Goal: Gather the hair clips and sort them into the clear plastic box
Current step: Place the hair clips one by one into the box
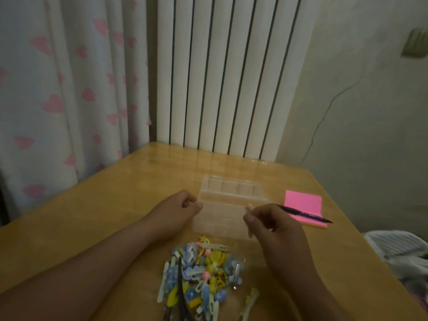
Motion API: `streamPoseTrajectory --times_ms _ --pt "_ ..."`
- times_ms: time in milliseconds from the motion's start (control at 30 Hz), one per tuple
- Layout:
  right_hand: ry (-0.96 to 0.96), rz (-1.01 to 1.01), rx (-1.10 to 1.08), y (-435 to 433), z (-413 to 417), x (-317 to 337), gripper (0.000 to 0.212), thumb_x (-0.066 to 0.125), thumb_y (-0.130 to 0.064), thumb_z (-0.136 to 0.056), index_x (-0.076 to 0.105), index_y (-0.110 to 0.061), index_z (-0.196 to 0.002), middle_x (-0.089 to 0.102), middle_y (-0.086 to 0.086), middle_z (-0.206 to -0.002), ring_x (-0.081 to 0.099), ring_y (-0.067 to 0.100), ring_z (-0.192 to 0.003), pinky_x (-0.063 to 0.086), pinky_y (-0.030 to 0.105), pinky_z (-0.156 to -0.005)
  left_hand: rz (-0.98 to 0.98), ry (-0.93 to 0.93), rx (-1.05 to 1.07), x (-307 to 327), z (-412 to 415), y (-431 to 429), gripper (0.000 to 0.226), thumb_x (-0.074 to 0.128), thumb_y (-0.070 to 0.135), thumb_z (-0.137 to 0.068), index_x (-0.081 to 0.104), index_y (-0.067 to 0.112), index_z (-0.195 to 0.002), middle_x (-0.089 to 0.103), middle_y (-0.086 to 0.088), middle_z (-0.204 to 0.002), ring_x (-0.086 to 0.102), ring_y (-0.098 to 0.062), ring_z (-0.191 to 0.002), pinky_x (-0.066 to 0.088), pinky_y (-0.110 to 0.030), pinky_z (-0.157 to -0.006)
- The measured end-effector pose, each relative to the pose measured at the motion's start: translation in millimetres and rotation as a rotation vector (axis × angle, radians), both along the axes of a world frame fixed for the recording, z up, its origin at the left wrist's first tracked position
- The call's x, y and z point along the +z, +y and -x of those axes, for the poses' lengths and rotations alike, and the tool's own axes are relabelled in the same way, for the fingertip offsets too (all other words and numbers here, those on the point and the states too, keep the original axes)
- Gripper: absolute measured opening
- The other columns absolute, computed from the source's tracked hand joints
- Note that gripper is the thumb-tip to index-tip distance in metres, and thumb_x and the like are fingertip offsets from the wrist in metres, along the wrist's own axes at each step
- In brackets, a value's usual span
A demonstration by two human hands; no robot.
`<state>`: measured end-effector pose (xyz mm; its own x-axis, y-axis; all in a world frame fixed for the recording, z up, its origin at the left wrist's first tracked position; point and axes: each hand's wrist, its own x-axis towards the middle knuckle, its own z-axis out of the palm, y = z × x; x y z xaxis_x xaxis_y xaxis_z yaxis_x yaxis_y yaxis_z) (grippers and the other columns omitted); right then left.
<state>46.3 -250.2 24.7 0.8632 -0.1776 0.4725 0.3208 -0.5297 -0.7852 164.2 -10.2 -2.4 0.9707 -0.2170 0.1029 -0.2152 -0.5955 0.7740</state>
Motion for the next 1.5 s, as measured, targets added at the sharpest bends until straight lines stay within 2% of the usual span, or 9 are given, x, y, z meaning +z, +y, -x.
streamPoseTrajectory --times_ms 167,400,500,700,900,1067,1233,1367,1500 --pt "0.077 0.130 -0.067 9.3 -20.2 35.9 0.013 0.071 -0.028 -0.098 0.071 -0.024 -0.085 0.070 -0.005 -0.077 0.063 -0.001 -0.072 0.043 0.024 -0.063 0.043 -0.013 -0.010 -9.6 -4.3 -2.6 0.044 0.050 0.059 -0.106 0.055 0.031 -0.140 0.064 0.007 -0.112 0.065 -0.014 -0.095 0.050 -0.035 -0.076" --pt "0.303 0.397 -0.112 52.3 -126.3 54.3 0.016 0.073 -0.032 -0.097 0.074 -0.020 -0.086 0.073 -0.001 -0.081 0.067 0.018 -0.071 0.053 0.035 -0.059 0.011 -0.042 -0.033 -10.7 -3.9 -1.2 0.049 0.050 0.062 -0.102 0.053 0.033 -0.141 0.063 0.017 -0.103 0.064 -0.009 -0.090 0.055 -0.036 -0.079" --pt "0.433 0.575 -0.095 68.2 -154.5 43.6 0.018 0.077 -0.032 -0.092 0.079 -0.017 -0.082 0.076 0.001 -0.078 0.072 0.017 -0.073 0.064 0.039 -0.069 -0.012 -0.040 -0.051 -12.1 -4.0 0.8 0.066 0.043 0.073 -0.088 0.052 0.035 -0.142 0.065 0.018 -0.103 0.065 -0.012 -0.096 0.058 -0.043 -0.089" --pt "0.651 0.700 -0.122 78.7 -170.0 24.4 0.019 0.079 -0.025 -0.085 0.083 -0.007 -0.089 0.079 0.012 -0.084 0.075 0.024 -0.075 0.063 0.038 -0.068 -0.036 -0.059 -0.054 -8.5 -0.7 0.4 0.078 0.038 0.078 -0.082 0.052 0.033 -0.144 0.066 0.014 -0.113 0.064 -0.018 -0.104 0.056 -0.048 -0.096" --pt "0.631 0.549 -0.156 74.0 -162.9 25.5 0.032 0.080 -0.036 -0.089 0.081 -0.004 -0.086 0.078 0.011 -0.077 0.065 0.019 -0.059 0.050 0.027 -0.052 -0.042 -0.042 -0.055 -3.6 2.8 -0.6 0.066 0.043 0.069 -0.087 0.053 0.033 -0.141 0.065 0.015 -0.108 0.063 -0.017 -0.103 0.054 -0.048 -0.096" --pt "0.420 0.399 -0.115 55.7 -124.7 38.7 0.022 0.069 -0.034 -0.100 0.079 -0.019 -0.089 0.079 -0.006 -0.078 0.075 0.019 -0.079 0.059 0.033 -0.067 -0.023 -0.010 -0.041 -2.0 3.2 -2.0 0.073 0.041 0.074 -0.075 0.054 0.036 -0.136 0.064 0.017 -0.104 0.063 -0.018 -0.099 0.056 -0.047 -0.094" --pt "0.157 0.319 -0.044 47.1 -54.6 50.9 0.014 0.066 -0.035 -0.102 0.076 -0.028 -0.094 0.076 -0.013 -0.080 0.069 0.004 -0.071 0.051 0.023 -0.063 -0.021 -0.024 -0.031 -3.7 3.4 -3.0 0.060 0.047 0.066 -0.083 0.055 0.033 -0.134 0.063 0.016 -0.101 0.063 -0.014 -0.093 0.055 -0.041 -0.085" --pt "0.285 0.419 0.161 41.2 -22.8 44.1 0.009 0.069 -0.033 -0.099 0.076 -0.036 -0.095 0.077 -0.020 -0.086 0.070 0.003 -0.074 0.057 0.022 -0.064 -0.009 -0.033 -0.022 -4.7 2.4 -3.1 0.054 0.052 0.061 -0.089 0.056 0.032 -0.134 0.063 0.017 -0.103 0.063 -0.012 -0.093 0.052 -0.037 -0.078" --pt "0.405 0.805 0.216 35.8 -19.7 32.2 0.017 0.069 -0.033 -0.099 0.076 -0.042 -0.112 0.074 -0.024 -0.103 0.066 -0.006 -0.094 0.058 0.019 -0.084 0.002 -0.055 -0.016 -6.3 1.0 -3.0 0.039 0.058 0.050 -0.099 0.058 0.030 -0.132 0.065 0.015 -0.102 0.063 -0.009 -0.093 0.051 -0.035 -0.078"
